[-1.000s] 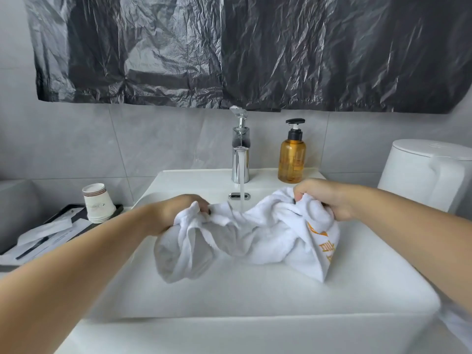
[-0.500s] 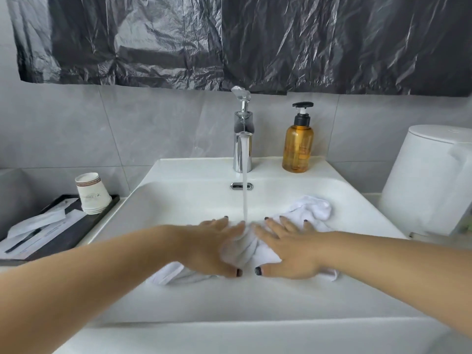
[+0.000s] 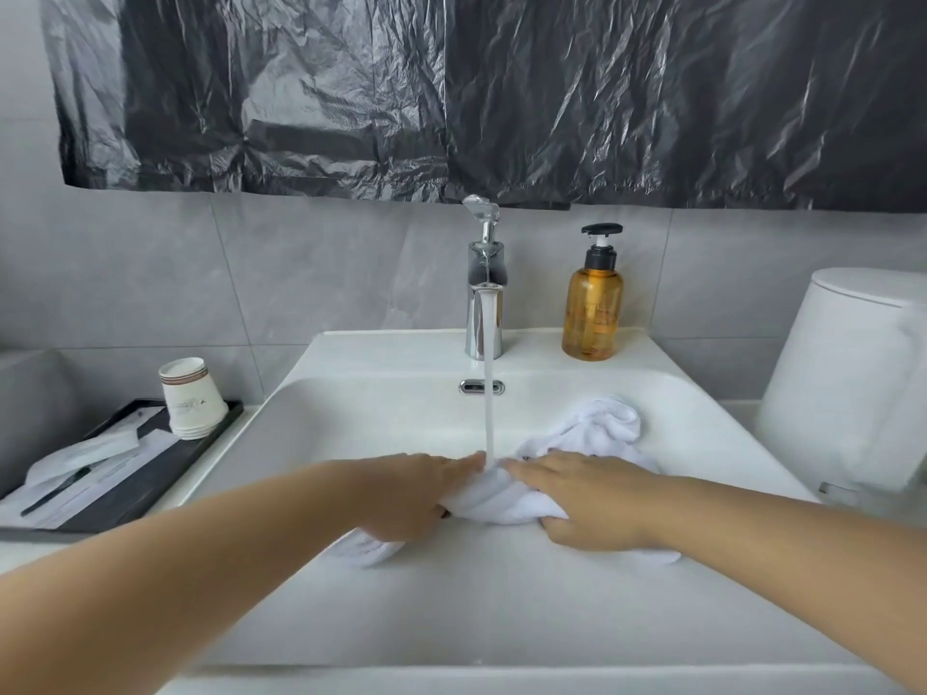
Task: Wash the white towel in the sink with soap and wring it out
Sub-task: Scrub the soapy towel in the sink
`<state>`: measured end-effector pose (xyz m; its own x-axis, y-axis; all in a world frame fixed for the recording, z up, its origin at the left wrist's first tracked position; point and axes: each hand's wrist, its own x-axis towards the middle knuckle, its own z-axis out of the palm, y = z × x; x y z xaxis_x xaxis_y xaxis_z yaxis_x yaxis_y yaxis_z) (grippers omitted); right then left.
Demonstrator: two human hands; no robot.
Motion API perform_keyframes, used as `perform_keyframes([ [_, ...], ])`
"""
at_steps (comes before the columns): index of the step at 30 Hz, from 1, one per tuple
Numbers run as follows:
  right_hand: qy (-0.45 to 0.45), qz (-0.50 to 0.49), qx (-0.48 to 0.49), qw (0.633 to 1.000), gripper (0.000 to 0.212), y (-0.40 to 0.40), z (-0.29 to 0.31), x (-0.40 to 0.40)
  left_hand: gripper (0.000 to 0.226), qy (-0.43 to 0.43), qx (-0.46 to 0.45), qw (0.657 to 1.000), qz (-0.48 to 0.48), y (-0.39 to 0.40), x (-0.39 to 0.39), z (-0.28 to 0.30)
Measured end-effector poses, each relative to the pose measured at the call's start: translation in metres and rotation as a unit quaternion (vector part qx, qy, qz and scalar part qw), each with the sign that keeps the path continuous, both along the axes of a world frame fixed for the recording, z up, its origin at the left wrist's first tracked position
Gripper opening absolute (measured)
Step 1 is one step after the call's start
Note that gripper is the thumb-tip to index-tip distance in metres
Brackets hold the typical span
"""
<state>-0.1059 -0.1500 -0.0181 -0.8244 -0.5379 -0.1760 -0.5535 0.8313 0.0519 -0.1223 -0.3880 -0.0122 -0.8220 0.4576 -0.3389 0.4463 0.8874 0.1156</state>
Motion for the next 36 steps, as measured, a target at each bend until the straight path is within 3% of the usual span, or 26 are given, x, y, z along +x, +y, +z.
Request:
perform_keyframes([
  [3,-0.02,0.001,-0.008,1.0,0.046,-0.003,0.019,0.002,0.029,0.03,0.067,0.997,0.007,-0.002,0.003,0.014],
  [5,-0.055,-0.026,-0.08,0.995,0.021,-0.003,0.037,-0.005,0.015,0.039,0.142,0.989,0.0,-0.007,0.003,0.027],
  [6,-0.081,-0.051,-0.134,0.986,0.02,-0.002,0.048,-0.009,0.017,0.028,0.183,0.983,0.005,-0.011,0.002,0.034],
  [8,-0.155,-0.113,-0.242,0.951,0.035,0.002,0.073,-0.014,0.032,-0.069,0.294,0.952,0.049,-0.02,0.003,0.048],
  [10,-0.217,-0.149,-0.29,0.92,0.034,0.006,0.089,-0.017,0.033,-0.162,0.344,0.92,0.092,-0.026,0.002,0.056],
  [11,-0.216,-0.156,-0.285,0.921,0.031,0.008,0.091,-0.019,0.032,-0.159,0.314,0.931,0.099,-0.026,-0.001,0.056],
  [13,-0.138,-0.161,-0.218,0.953,0.034,0.008,0.087,-0.022,0.035,-0.036,0.144,0.984,0.098,-0.026,-0.01,0.054],
  [15,-0.021,-0.139,-0.089,0.986,0.046,0.007,0.075,-0.024,0.033,0.083,-0.007,0.992,0.094,-0.022,-0.017,0.049],
  [17,0.037,-0.096,-0.022,0.994,0.051,0.005,0.063,-0.019,0.041,0.087,-0.002,0.99,0.109,-0.019,-0.014,0.046],
  [20,-0.043,-0.034,-0.055,0.997,0.051,0.0,0.048,0.0,0.062,0.043,0.035,0.997,0.062,-0.013,-0.002,0.036],
  [22,-0.101,-0.012,0.002,0.995,0.064,-0.003,0.031,0.012,0.076,0.023,0.006,1.0,0.002,-0.007,0.006,0.02],
  [25,-0.101,-0.021,0.072,0.992,0.085,-0.004,0.005,0.013,0.086,0.043,-0.078,0.996,-0.03,-0.002,0.011,-0.007],
  [28,-0.105,-0.034,0.054,0.992,0.093,-0.009,-0.007,-0.004,0.088,0.062,-0.087,0.994,-0.024,0.001,0.004,-0.018],
  [33,-0.12,-0.052,0.065,0.989,0.101,-0.016,-0.011,-0.025,0.086,0.016,-0.053,0.998,-0.002,0.005,-0.012,-0.015],
  [36,-0.116,-0.051,0.057,0.99,0.1,-0.015,-0.013,-0.031,0.07,0.004,0.025,0.999,0.038,0.002,-0.018,-0.016],
])
